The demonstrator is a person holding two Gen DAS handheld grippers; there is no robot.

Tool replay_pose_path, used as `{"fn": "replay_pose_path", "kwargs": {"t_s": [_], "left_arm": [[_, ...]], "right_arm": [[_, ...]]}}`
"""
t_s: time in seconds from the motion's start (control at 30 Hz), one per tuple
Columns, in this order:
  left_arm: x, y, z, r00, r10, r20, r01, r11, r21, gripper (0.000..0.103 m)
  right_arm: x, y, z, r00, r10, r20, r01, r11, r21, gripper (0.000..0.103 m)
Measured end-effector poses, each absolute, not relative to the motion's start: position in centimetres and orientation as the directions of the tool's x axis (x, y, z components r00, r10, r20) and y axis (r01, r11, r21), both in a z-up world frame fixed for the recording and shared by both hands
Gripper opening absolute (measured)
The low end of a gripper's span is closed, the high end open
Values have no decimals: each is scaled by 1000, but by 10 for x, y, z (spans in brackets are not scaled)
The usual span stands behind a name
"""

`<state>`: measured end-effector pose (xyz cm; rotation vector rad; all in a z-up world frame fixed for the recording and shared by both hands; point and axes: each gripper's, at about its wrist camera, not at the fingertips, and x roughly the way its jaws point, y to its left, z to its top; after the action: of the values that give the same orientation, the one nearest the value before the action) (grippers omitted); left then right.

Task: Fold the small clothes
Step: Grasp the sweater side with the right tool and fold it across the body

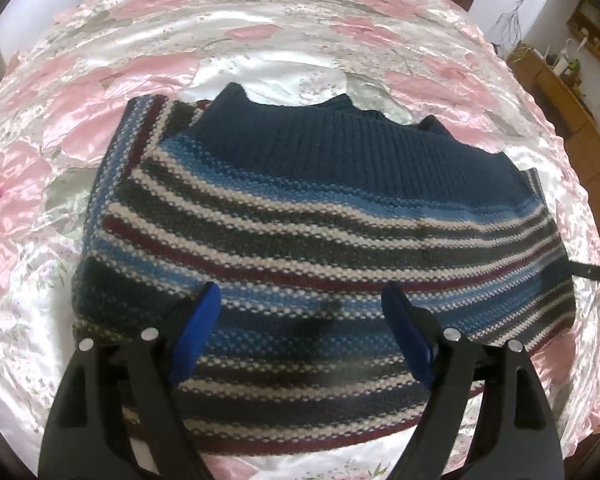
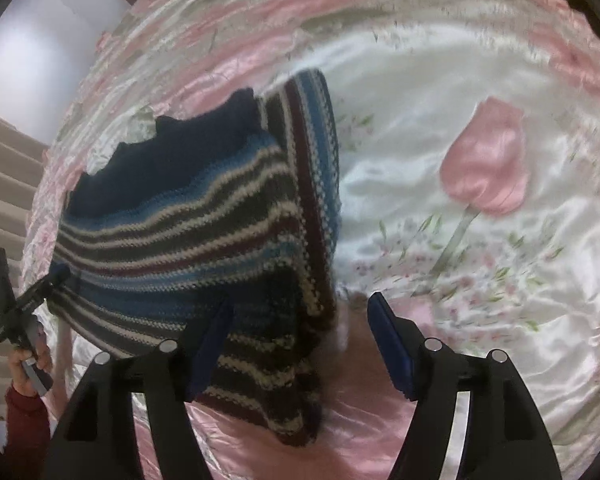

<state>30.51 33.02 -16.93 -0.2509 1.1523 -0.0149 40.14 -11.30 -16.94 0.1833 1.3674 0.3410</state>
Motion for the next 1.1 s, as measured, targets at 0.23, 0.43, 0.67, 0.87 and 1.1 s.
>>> {"fn": "replay_pose_path", "kwargs": {"t_s": [0.23,0.43,0.67,0.87,1.1], "left_arm": [[309,344,-182,393,-163,-905,-140,962,-234,83],[309,343,-185,392,-163,-905,-133,964,-231,83],[310,346,-185,386,-176,-906,-138,960,-246,83],[313,343,-194,364,-163,-917,-108,971,-215,84],[317,338,-202,356,-154,-922,-84,977,-196,91]], "right_arm": [[406,-106,-197,130,389,-912,-106,920,378,50],[399,-101,-173,175,419,-891,-169,904,392,29],[392,-98,-168,202,383,-901,-182,919,350,28],[393,-105,-198,179,388,-904,-142,919,367,29],[392,-101,-205,190,378,-906,-132,925,358,30]]}}
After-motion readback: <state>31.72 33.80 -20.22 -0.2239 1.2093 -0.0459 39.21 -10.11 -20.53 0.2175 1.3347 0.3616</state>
